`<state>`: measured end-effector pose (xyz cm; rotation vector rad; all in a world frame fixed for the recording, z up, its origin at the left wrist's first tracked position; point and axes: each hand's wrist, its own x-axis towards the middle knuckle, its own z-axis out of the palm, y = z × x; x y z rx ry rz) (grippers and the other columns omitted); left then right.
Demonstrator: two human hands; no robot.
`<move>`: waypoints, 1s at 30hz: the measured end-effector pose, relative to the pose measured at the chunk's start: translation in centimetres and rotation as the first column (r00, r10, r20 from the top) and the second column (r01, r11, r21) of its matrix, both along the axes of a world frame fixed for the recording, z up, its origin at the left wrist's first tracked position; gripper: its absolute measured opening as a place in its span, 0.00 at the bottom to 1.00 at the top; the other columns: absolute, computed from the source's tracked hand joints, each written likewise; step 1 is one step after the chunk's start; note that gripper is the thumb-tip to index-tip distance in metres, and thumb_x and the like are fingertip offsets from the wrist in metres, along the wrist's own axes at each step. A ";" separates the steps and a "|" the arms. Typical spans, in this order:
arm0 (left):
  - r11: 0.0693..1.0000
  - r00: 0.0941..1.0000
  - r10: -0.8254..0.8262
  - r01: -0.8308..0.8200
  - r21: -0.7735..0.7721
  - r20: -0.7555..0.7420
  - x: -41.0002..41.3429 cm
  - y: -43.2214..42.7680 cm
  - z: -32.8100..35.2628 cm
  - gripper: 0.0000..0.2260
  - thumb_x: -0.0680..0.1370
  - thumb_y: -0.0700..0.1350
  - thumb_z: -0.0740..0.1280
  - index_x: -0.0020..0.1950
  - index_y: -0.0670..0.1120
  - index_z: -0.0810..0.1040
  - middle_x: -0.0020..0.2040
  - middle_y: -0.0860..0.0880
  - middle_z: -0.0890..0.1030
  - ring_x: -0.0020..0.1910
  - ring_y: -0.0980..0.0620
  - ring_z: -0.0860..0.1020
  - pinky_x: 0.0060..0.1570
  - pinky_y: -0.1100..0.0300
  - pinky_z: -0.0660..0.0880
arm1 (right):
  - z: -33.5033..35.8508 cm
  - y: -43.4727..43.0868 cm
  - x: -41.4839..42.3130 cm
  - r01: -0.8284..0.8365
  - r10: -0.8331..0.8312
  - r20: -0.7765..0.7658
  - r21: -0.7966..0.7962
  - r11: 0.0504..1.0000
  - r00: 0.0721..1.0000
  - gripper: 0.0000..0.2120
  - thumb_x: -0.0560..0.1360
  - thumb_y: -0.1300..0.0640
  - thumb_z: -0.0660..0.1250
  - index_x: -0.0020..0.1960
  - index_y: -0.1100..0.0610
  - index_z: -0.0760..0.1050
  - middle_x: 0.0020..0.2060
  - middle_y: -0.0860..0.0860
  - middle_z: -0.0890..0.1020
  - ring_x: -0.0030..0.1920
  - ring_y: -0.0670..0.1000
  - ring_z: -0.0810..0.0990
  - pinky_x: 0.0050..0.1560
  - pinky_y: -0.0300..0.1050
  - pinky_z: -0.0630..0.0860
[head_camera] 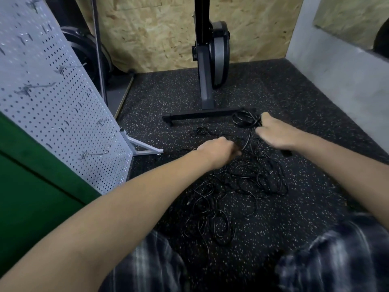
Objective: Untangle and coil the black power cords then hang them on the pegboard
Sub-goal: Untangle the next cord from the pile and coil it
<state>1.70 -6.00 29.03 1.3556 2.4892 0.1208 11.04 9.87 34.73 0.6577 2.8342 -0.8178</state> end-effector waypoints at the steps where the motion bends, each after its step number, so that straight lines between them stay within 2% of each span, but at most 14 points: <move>1: 0.997 0.996 -0.055 0.052 -0.050 -0.065 0.2 -0.2 0.4 0.18 0.88 0.54 0.57 0.61 0.44 0.81 0.48 0.44 0.78 0.48 0.40 0.80 0.45 0.52 0.71 | -0.3 0.4 0.1 -0.029 0.029 0.004 0.027 0.999 1.000 0.06 0.87 0.58 0.55 0.58 0.61 0.64 0.42 0.55 0.72 0.38 0.52 0.71 0.34 0.50 0.62; 3: 0.979 0.960 -0.184 0.160 -0.126 -0.212 1.1 -0.5 1.5 0.21 0.88 0.55 0.55 0.60 0.42 0.80 0.53 0.41 0.82 0.52 0.38 0.82 0.44 0.52 0.71 | -1.1 1.2 -0.1 -0.056 0.059 -0.039 0.075 0.996 0.997 0.06 0.86 0.59 0.56 0.59 0.62 0.64 0.43 0.57 0.73 0.38 0.52 0.72 0.34 0.51 0.63; 5: 0.955 0.900 -0.293 0.260 -0.141 -0.323 2.0 -0.4 2.6 0.20 0.88 0.54 0.54 0.60 0.42 0.80 0.55 0.41 0.84 0.53 0.38 0.82 0.47 0.49 0.75 | -2.0 1.9 -0.6 -0.071 0.082 -0.080 0.127 0.989 0.993 0.08 0.85 0.62 0.57 0.62 0.64 0.65 0.47 0.59 0.75 0.43 0.55 0.74 0.39 0.53 0.67; 7: 0.914 0.834 -0.402 0.389 -0.115 -0.379 3.0 -0.2 3.6 0.15 0.87 0.51 0.56 0.61 0.43 0.77 0.55 0.44 0.84 0.50 0.41 0.83 0.48 0.49 0.78 | -3.0 2.5 -1.0 -0.096 0.112 -0.089 0.173 0.980 0.990 0.10 0.84 0.63 0.57 0.64 0.65 0.67 0.54 0.62 0.77 0.51 0.59 0.75 0.49 0.54 0.70; 9: 0.875 0.805 -0.461 0.484 -0.038 -0.374 3.3 -0.1 4.6 0.12 0.87 0.48 0.57 0.61 0.44 0.76 0.54 0.47 0.83 0.44 0.47 0.79 0.48 0.51 0.80 | -3.6 2.6 -1.0 -0.150 0.159 -0.031 0.204 0.967 0.987 0.10 0.83 0.63 0.58 0.64 0.63 0.69 0.55 0.61 0.78 0.53 0.60 0.76 0.51 0.54 0.72; 11: 0.856 0.816 -0.446 0.509 0.090 -0.368 2.6 -0.1 5.8 0.12 0.88 0.48 0.58 0.65 0.44 0.76 0.57 0.48 0.82 0.46 0.50 0.78 0.50 0.56 0.78 | -3.8 2.2 -0.7 -0.247 0.240 0.059 0.225 0.942 0.969 0.09 0.80 0.67 0.61 0.54 0.55 0.74 0.50 0.60 0.80 0.49 0.60 0.79 0.49 0.56 0.77; 13: 0.832 0.837 -0.385 0.497 0.247 -0.390 1.1 -0.4 6.8 0.11 0.87 0.48 0.60 0.64 0.46 0.78 0.57 0.49 0.82 0.52 0.49 0.80 0.53 0.53 0.79 | -3.6 2.0 -0.5 -0.300 0.293 0.063 0.219 0.929 0.954 0.17 0.78 0.70 0.62 0.43 0.48 0.71 0.42 0.57 0.80 0.40 0.59 0.80 0.43 0.55 0.77; 14: 0.822 0.858 -0.340 0.469 0.322 -0.384 0.3 -0.6 7.2 0.10 0.86 0.49 0.62 0.61 0.46 0.80 0.55 0.50 0.82 0.52 0.50 0.81 0.53 0.51 0.79 | -3.4 1.9 -0.3 -0.333 0.330 0.053 0.216 0.918 0.943 0.16 0.79 0.69 0.63 0.42 0.48 0.72 0.40 0.54 0.81 0.38 0.57 0.80 0.41 0.52 0.77; 17: 0.800 0.956 -0.211 0.289 0.526 -0.205 -2.2 -1.4 7.1 0.09 0.83 0.52 0.69 0.51 0.47 0.82 0.44 0.55 0.83 0.44 0.53 0.80 0.46 0.52 0.77 | -3.2 0.7 -0.2 -0.465 0.469 0.016 0.164 0.870 0.883 0.11 0.80 0.67 0.63 0.50 0.52 0.76 0.40 0.43 0.79 0.39 0.40 0.78 0.42 0.39 0.73; 21: 0.817 0.990 -0.098 0.024 0.575 0.098 -4.9 -2.1 5.3 0.12 0.80 0.58 0.71 0.45 0.51 0.86 0.40 0.50 0.85 0.42 0.49 0.83 0.49 0.48 0.79 | -1.7 -2.1 0.7 -0.532 0.534 -0.098 0.055 0.845 0.840 0.06 0.81 0.56 0.70 0.47 0.46 0.78 0.32 0.38 0.80 0.33 0.36 0.77 0.36 0.31 0.70; 24: 0.835 0.916 -0.084 -0.151 0.529 0.393 -6.3 -3.1 3.7 0.12 0.80 0.60 0.70 0.43 0.55 0.88 0.43 0.42 0.87 0.40 0.45 0.82 0.49 0.45 0.79 | -0.2 -3.4 1.2 -0.510 0.505 -0.296 0.066 0.858 0.811 0.06 0.80 0.54 0.73 0.46 0.45 0.79 0.34 0.39 0.81 0.35 0.38 0.78 0.36 0.31 0.68; 26: 0.845 0.819 -0.090 -0.239 0.479 0.567 -6.3 -3.4 2.7 0.08 0.82 0.50 0.71 0.47 0.51 0.89 0.45 0.43 0.87 0.41 0.49 0.82 0.47 0.51 0.78 | 0.2 -3.7 1.4 -0.471 0.444 -0.387 0.029 0.882 0.808 0.06 0.79 0.53 0.73 0.46 0.44 0.79 0.34 0.40 0.81 0.34 0.39 0.77 0.35 0.32 0.68; 28: 0.857 0.783 -0.098 -0.247 0.452 0.615 -5.5 -3.0 1.9 0.05 0.83 0.40 0.69 0.53 0.41 0.85 0.41 0.45 0.84 0.34 0.54 0.80 0.36 0.59 0.78 | 0.3 -3.5 1.3 -0.415 0.376 -0.423 0.001 0.910 0.824 0.03 0.79 0.53 0.73 0.48 0.45 0.81 0.35 0.37 0.82 0.32 0.39 0.77 0.32 0.31 0.68; 30: 0.859 0.785 -0.075 -0.263 0.440 0.615 -4.4 -2.4 1.2 0.07 0.85 0.41 0.66 0.56 0.40 0.82 0.37 0.47 0.80 0.29 0.55 0.77 0.28 0.62 0.76 | 0.0 -2.7 0.8 -0.296 0.265 -0.478 0.010 0.955 0.838 0.02 0.79 0.52 0.74 0.47 0.47 0.83 0.33 0.41 0.83 0.28 0.41 0.76 0.29 0.33 0.68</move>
